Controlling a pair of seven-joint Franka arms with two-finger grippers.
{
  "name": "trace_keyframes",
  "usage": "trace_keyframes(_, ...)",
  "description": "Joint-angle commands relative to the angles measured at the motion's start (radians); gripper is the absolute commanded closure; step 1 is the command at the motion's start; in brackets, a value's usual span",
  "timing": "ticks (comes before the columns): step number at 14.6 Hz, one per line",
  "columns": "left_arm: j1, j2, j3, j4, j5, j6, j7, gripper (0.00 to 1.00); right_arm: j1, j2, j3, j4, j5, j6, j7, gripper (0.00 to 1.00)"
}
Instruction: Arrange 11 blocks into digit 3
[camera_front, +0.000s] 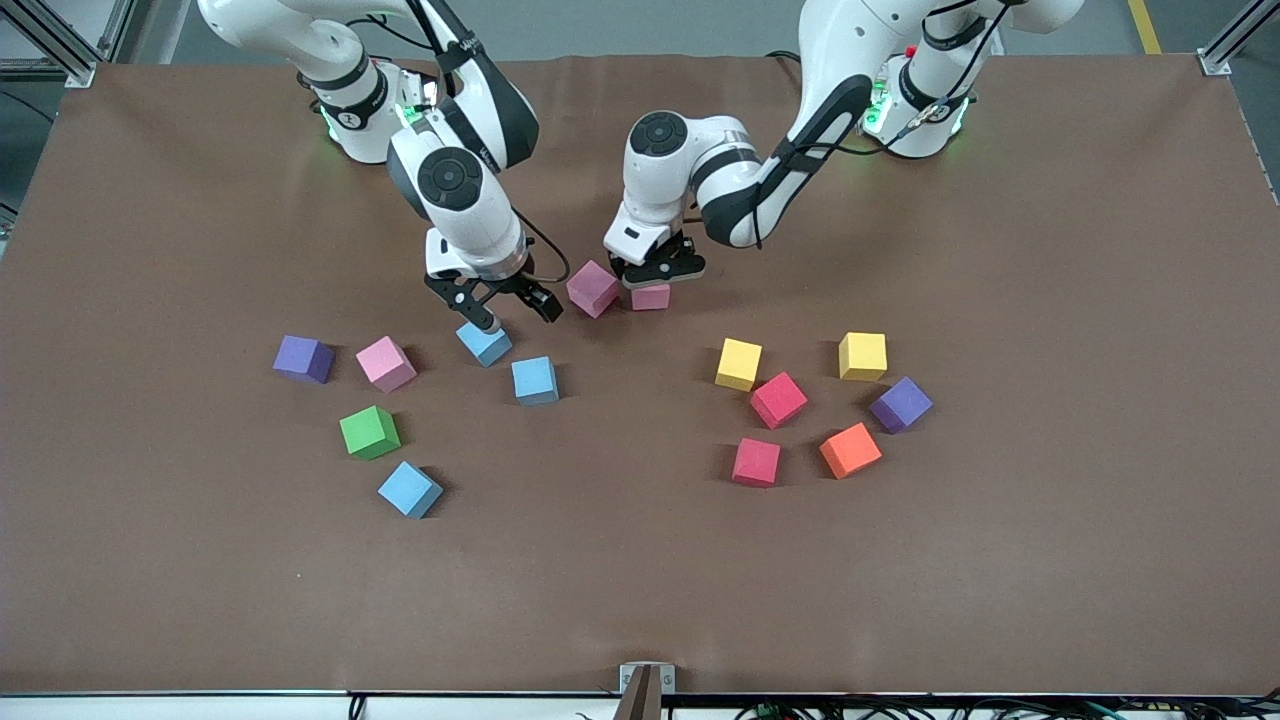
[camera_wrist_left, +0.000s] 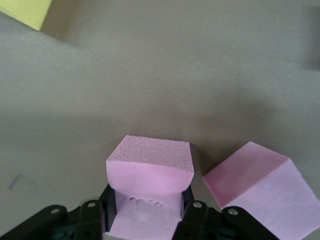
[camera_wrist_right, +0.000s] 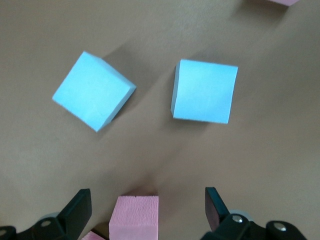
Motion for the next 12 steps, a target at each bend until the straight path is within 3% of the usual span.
trace_keyframes(1,-0.014,0.080,0.004,0.100,0.024,-0.056,0.007,0.73,-0.078,-0.029,0.005,-0.031,0.026,0.011,-0.089,0.00)
trace_keyframes(5,-0.027,0.117,0.002,0.158,0.024,-0.102,0.017,0.73,-0.151,-0.027,0.005,-0.033,0.026,0.001,-0.188,0.00)
trace_keyframes(12,-0.039,0.147,0.004,0.222,0.014,-0.103,0.020,0.73,-0.155,-0.024,0.003,-0.033,0.026,0.006,-0.194,0.00)
